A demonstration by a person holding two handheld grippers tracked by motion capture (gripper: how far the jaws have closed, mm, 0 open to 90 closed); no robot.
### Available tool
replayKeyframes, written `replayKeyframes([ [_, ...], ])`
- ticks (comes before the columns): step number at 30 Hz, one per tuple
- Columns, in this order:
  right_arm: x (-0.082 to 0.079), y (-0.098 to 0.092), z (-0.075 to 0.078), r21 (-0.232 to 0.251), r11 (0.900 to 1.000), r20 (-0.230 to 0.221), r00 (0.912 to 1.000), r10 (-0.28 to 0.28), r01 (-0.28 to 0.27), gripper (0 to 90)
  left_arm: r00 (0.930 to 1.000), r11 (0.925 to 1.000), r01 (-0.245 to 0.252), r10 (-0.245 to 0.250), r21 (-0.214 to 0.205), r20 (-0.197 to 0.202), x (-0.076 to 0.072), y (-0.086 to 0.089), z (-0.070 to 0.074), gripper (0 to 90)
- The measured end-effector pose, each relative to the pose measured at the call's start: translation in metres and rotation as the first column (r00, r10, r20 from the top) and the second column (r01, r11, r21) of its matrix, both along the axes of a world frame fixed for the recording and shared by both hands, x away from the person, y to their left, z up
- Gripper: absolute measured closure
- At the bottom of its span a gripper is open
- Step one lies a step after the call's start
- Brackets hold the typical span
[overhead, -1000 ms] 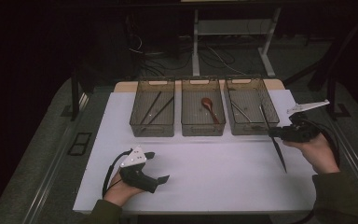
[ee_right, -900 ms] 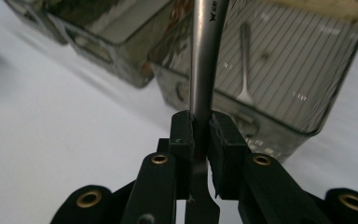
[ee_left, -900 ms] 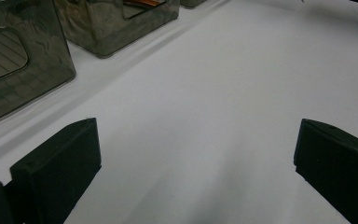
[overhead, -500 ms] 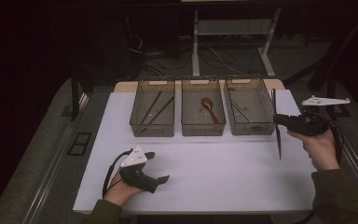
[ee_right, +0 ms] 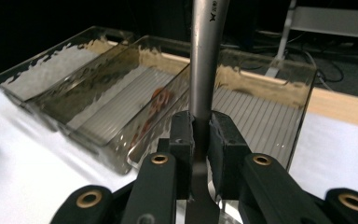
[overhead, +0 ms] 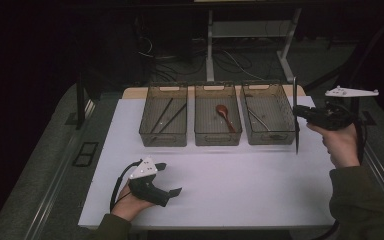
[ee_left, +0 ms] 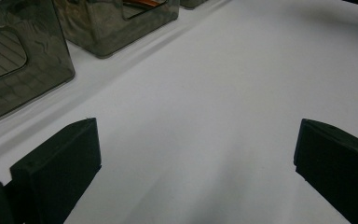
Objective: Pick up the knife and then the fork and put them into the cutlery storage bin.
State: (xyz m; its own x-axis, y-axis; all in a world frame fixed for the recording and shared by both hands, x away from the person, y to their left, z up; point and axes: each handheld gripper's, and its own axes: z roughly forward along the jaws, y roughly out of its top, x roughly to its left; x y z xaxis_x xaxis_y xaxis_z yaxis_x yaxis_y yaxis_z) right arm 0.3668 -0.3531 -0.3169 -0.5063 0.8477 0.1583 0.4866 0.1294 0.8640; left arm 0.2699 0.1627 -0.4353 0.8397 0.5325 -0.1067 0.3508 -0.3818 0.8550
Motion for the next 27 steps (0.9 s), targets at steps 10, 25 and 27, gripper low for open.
replayKeyframes([
  [10, 0.029, 0.001, 0.020, -0.029, 0.9984, 0.031, 0.9983, -0.049, 0.050, 78.9, 1.0000, 1.0000, 0.001, -0.001, -0.001, 0.000, 0.000, 0.000, 0.000, 0.0],
  [25, 0.060, 0.006, 0.024, -0.042, 0.9957, 0.040, 0.9959, -0.081, 0.082, 78.8, 1.0000, 1.0000, 0.000, 0.000, -0.006, -0.002, 0.000, 0.000, 0.000, 0.0],
  [27, 0.065, 0.006, 0.023, -0.052, 0.9950, 0.040, 0.9957, -0.083, 0.085, 78.8, 1.0000, 1.0000, 0.001, -0.001, -0.008, -0.003, 0.000, 0.000, 0.000, 0.0],
])
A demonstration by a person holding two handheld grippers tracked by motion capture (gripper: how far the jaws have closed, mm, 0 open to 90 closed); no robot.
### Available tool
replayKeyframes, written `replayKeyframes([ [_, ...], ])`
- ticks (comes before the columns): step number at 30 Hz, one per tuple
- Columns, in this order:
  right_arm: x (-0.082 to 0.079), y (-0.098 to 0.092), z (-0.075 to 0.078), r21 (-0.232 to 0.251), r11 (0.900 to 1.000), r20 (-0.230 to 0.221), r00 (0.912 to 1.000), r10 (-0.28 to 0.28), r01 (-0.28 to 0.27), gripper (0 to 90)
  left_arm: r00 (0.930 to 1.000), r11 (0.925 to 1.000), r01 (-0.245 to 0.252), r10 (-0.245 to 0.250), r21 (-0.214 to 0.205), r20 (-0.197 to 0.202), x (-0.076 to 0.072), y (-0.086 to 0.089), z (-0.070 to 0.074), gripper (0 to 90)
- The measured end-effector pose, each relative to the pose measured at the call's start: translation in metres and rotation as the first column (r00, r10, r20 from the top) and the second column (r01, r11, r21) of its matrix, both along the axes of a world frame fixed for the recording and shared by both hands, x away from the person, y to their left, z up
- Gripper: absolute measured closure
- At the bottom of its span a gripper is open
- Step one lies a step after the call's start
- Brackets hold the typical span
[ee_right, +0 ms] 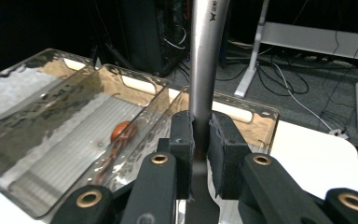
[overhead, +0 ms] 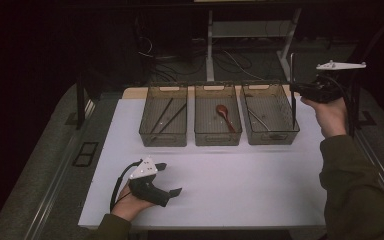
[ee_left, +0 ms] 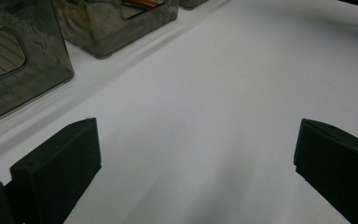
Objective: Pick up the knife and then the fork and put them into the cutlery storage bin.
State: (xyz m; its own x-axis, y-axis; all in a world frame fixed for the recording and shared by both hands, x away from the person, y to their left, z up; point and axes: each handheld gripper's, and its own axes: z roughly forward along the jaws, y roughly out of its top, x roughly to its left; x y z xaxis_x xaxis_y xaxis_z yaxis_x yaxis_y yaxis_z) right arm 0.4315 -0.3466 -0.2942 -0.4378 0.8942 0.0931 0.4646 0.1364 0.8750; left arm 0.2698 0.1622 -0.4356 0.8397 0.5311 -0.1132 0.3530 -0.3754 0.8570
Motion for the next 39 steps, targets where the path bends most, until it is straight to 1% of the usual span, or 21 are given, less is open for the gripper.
replayKeyframes([
  [4, 0.008, 0.002, -0.005, -0.027, 0.9996, -0.010, 0.9999, -0.013, 0.013, 78.9, 1.0000, 1.0000, 0.003, -0.003, 0.008, -0.002, 0.000, 0.001, 0.000, 0.0],
  [9, 0.015, 0.004, -0.015, -0.060, 0.9981, -0.040, 0.9990, -0.020, 0.018, 78.8, 1.0000, 1.0000, 0.004, -0.004, 0.003, 0.001, 0.000, 0.001, 0.000, 0.0],
  [14, 0.018, 0.003, -0.023, -0.077, 0.9969, -0.069, 0.9974, -0.021, 0.016, 78.8, 1.0000, 1.0000, 0.003, -0.003, 0.000, 0.001, 0.000, 0.001, 0.000, 0.0],
  [19, 0.021, 0.004, -0.031, -0.111, 0.9937, -0.100, 0.9945, -0.029, 0.018, 78.8, 1.0000, 1.0000, 0.002, -0.002, 0.000, 0.001, 0.000, 0.001, 0.000, 0.0],
  [31, 0.026, 0.008, -0.053, -0.134, 0.9910, -0.144, 0.9892, -0.028, 0.008, 78.8, 1.0000, 1.0000, 0.003, -0.003, -0.001, 0.000, 0.000, 0.001, 0.000, 0.0],
  [39, 0.030, 0.010, -0.060, -0.161, 0.9869, -0.172, 0.9849, -0.022, -0.006, 78.8, 1.0000, 1.0000, 0.002, -0.002, -0.001, 0.000, 0.000, 0.001, 0.000, 0.0],
])
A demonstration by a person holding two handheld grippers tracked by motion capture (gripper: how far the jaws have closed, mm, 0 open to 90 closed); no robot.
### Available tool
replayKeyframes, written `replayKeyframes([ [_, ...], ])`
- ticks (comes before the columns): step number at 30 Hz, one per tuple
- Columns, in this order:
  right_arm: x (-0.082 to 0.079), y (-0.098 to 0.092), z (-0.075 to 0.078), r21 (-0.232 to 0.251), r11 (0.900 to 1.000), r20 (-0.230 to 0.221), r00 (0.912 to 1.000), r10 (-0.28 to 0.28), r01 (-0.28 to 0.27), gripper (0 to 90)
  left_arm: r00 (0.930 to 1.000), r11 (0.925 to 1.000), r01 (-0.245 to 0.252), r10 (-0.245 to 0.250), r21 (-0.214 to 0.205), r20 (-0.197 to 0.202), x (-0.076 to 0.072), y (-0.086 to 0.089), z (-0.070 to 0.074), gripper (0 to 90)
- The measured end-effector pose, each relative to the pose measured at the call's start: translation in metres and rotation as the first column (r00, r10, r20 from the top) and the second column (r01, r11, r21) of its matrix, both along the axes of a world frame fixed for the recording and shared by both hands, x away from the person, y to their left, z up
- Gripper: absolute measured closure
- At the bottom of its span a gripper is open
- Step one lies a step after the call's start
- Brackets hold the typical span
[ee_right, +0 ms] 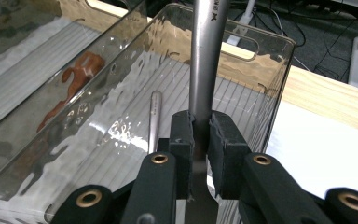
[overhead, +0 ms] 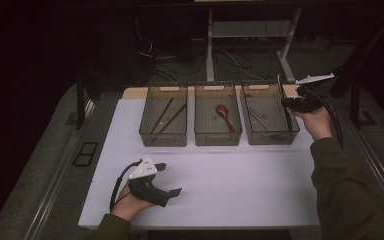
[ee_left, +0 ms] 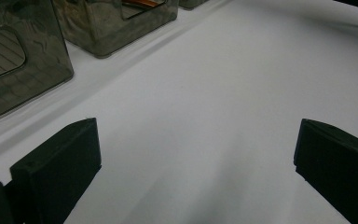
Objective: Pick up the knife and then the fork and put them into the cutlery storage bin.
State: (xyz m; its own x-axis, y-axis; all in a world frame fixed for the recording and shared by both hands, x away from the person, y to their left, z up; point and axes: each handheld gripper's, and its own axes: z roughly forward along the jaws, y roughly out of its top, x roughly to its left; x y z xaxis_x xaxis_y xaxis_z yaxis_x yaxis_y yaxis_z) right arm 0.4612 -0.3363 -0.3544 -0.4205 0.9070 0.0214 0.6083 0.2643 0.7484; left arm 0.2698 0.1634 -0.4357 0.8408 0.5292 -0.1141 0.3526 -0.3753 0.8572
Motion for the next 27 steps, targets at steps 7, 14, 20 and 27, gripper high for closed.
replayKeyframes([
  [7, 0.005, 0.004, -0.006, -0.021, 0.9996, -0.025, 0.9996, 0.016, -0.016, 78.8, 1.0000, 1.0000, 0.001, -0.001, -0.001, 0.001, 0.000, 0.000, 0.000, 0.0],
  [14, 0.010, 0.012, -0.010, -0.041, 0.9987, -0.041, 0.9987, 0.029, -0.030, 78.8, 1.0000, 1.0000, 0.002, -0.002, -0.001, 0.000, 0.000, 0.000, 0.000, 0.0],
  [20, 0.017, 0.018, -0.014, -0.064, 0.9968, -0.071, 0.9965, 0.044, -0.048, 78.7, 1.0000, 1.0000, 0.004, -0.004, 0.000, 0.000, 0.000, 0.000, 0.001, 0.0],
  [27, 0.026, 0.032, -0.021, -0.117, 0.9901, -0.101, 0.9927, 0.066, -0.077, 78.6, 1.0000, 1.0000, 0.003, -0.003, -0.001, 0.003, -0.001, 0.000, 0.001, 0.0],
])
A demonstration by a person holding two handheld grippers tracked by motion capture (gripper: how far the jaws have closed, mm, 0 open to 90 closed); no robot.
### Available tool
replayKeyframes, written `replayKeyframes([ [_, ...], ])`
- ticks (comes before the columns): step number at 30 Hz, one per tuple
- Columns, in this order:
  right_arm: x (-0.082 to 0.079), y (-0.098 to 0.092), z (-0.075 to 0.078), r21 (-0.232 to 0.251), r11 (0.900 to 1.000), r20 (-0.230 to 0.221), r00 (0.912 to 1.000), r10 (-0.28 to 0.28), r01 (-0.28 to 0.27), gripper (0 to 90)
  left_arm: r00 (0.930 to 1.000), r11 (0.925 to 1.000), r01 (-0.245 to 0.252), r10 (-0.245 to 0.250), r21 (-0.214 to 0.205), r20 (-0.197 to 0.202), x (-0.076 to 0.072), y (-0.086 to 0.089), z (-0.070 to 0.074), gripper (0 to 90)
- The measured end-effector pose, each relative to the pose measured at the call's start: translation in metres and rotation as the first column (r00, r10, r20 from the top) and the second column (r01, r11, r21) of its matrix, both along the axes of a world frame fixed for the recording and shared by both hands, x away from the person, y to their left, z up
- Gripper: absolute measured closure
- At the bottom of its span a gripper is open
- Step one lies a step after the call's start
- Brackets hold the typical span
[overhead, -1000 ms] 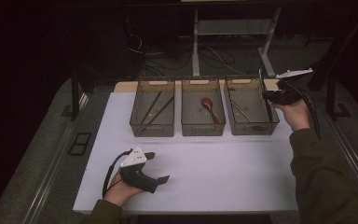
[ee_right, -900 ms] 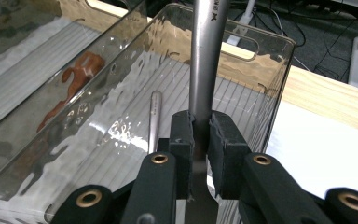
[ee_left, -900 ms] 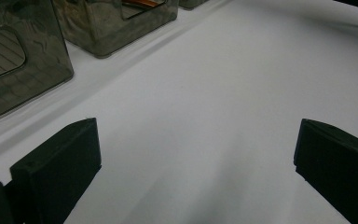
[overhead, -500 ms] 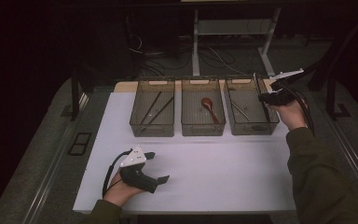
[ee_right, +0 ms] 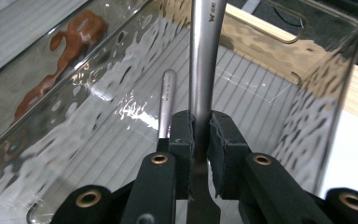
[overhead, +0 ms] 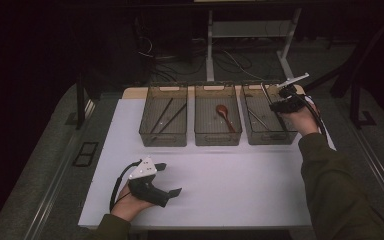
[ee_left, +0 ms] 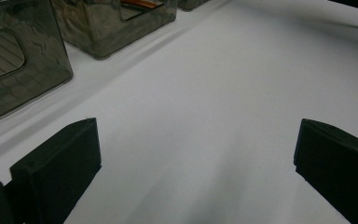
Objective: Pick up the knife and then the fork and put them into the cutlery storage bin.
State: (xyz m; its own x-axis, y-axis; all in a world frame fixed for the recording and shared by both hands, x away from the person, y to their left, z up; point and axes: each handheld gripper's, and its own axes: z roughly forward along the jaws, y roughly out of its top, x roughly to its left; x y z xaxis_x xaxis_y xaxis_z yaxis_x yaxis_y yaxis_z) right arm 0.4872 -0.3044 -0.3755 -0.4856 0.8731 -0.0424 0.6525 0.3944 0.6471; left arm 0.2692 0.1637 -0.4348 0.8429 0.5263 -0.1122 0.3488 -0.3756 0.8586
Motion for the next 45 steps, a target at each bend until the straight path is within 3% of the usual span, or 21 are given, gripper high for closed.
replayKeyframes([
  [10, 0.006, 0.008, -0.011, -0.001, 0.9996, -0.025, 0.9993, 0.030, -0.030, 79.9, 1.0000, 1.0000, 0.001, -0.001, 0.001, 0.002, 0.000, 0.000, 0.000, 0.0],
  [16, 0.005, 0.007, -0.009, 0.029, 0.9989, -0.033, 0.9987, 0.038, -0.038, 73.5, 1.0000, 1.0000, 0.000, 0.000, 0.001, 0.001, -0.001, 0.000, 0.000, 0.0],
  [20, 0.004, 0.003, -0.006, 0.068, 0.9969, -0.033, 0.9986, 0.041, -0.039, 64.1, 1.0000, 1.0000, 0.000, 0.000, 0.000, 0.001, -0.001, 0.000, 0.000, 0.0],
  [22, 0.003, 0.003, -0.005, 0.082, 0.9958, -0.022, 0.9988, 0.044, -0.042, 57.2, 1.0000, 1.0000, 0.000, 0.000, 0.000, -0.001, -0.001, 0.000, 0.000, 0.0],
  [26, 0.001, 0.002, 0.000, 0.114, 0.9928, -0.012, 0.9992, 0.039, -0.038, 52.5, 1.0000, 1.0000, 0.000, 0.000, 0.002, 0.002, -0.001, 0.000, 0.000, 0.0],
  [32, -0.006, -0.004, 0.009, 0.203, 0.9787, 0.014, 0.9995, 0.028, -0.030, 42.4, 1.0000, 1.0000, -0.008, 0.008, 0.000, 0.001, 0.000, 0.003, 0.000, 0.0],
  [39, -0.016, -0.009, 0.018, 0.244, 0.9691, 0.029, 0.9991, 0.032, -0.038, 36.8, 1.0000, 1.0000, -0.009, 0.009, 0.003, -0.002, 0.001, 0.004, 0.000, 0.0],
  [43, -0.025, -0.011, 0.019, 0.232, 0.9720, 0.059, 0.9980, 0.022, -0.035, 35.8, 0.9999, 0.9999, -0.014, 0.014, -0.004, -0.002, 0.003, 0.006, 0.000, 0.0],
  [45, -0.031, -0.012, 0.020, 0.245, 0.9687, 0.063, 0.9976, 0.028, -0.042, 34.6, 0.9999, 0.9999, -0.017, 0.017, -0.003, -0.004, 0.003, 0.007, 0.000, 0.0],
])
